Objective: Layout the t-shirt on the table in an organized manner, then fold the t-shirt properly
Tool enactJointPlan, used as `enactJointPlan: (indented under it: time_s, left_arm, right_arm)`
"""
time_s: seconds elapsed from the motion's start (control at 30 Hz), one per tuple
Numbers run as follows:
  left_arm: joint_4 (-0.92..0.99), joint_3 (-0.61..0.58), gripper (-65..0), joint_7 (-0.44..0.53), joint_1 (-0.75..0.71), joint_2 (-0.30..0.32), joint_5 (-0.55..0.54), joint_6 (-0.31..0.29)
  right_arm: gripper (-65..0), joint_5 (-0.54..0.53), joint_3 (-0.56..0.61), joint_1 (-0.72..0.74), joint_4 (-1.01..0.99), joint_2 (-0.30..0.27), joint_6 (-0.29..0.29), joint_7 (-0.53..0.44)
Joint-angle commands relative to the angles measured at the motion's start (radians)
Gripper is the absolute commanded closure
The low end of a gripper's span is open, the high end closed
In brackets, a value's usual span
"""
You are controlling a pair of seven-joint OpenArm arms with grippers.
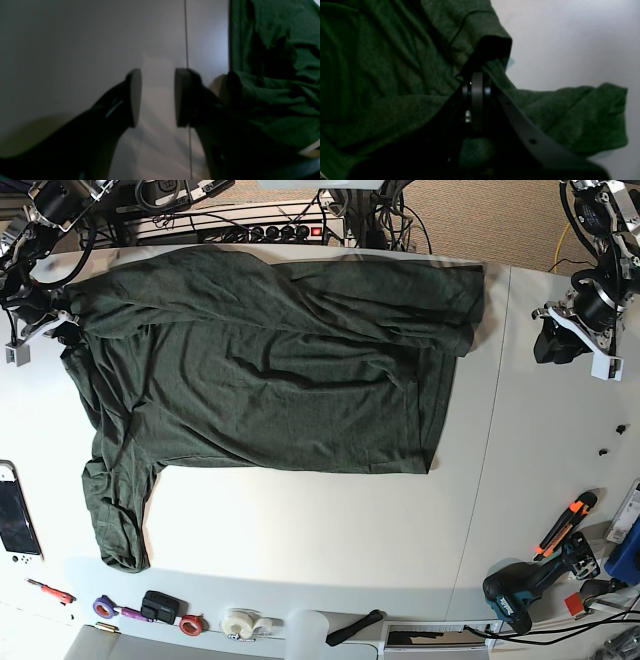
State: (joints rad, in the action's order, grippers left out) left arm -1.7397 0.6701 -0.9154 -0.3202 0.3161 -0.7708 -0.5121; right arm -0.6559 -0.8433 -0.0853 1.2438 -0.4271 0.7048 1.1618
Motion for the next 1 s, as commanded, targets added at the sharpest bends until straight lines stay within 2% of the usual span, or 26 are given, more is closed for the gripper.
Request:
enactJointPlan:
  time_s: [0.0, 0.23, 0.4, 0.43, 0.57, 0.8, 0.83, 0.93, 0.97]
  left_arm:
    - [-0.014, 0.007, -23.2, 0.018, 0.005, 0.016, -0.018, -0.001]
    - [-0.014, 0.006, -23.2, 0.018, 0.005, 0.016, -0.018, -0.001]
    - [-0.014, 0.006, -23.2, 0.018, 0.005, 0.016, -0.018, -0.001]
    - [-0.014, 0.006, -23.2, 0.018, 0.005, 0.016, -0.018, -0.001]
    - [-0.014, 0.007, -23.2, 0.018, 0.005, 0.016, -0.018, -0.001]
    - [-0.014, 0.006, -23.2, 0.018, 0.005, 0.016, -0.018, -0.001]
    - [-0.014, 0.006, -23.2, 0.018, 0.005, 0.016, -0.018, -0.001]
    - [-0.014, 0.007, -23.2, 0.018, 0.005, 0.016, -0.018, -0.001]
    - [-0.014, 0.006, -23.2, 0.018, 0.005, 0.016, -0.020, -0.001]
  right_arm:
    - [0.0, 0.055, -0.003, -0.001, 0.007, -0.022, -0.007, 0.011]
    - [0.0, 0.051, -0.003, 0.000, 0.007, -0.022, -0.008, -0.043]
    - [0.0, -0.039, -0.003, 0.008, 0.007, -0.026, -0.010, -0.028]
    - [0.0, -0.077, -0.003, 0.008, 0.007, -0.034, -0.009, -0.016]
    - [-7.2, -0.225, -0.014, 0.014, 0.008, -0.090, -0.008, 0.022]
    - [-8.2, -0.238, -0.133, 0.119, 0.008, -0.138, -0.007, 0.023]
    - [-11.0, -0.238, -0.139, 0.137, 0.007, -0.138, -0.007, 0.019]
    - [-27.6, -0.236, -0.126, 0.182, 0.007, -0.129, -0.007, 0.003]
    - [-30.7, -0.232, -0.109, 0.192, 0.005, -0.130, -0.007, -0.006]
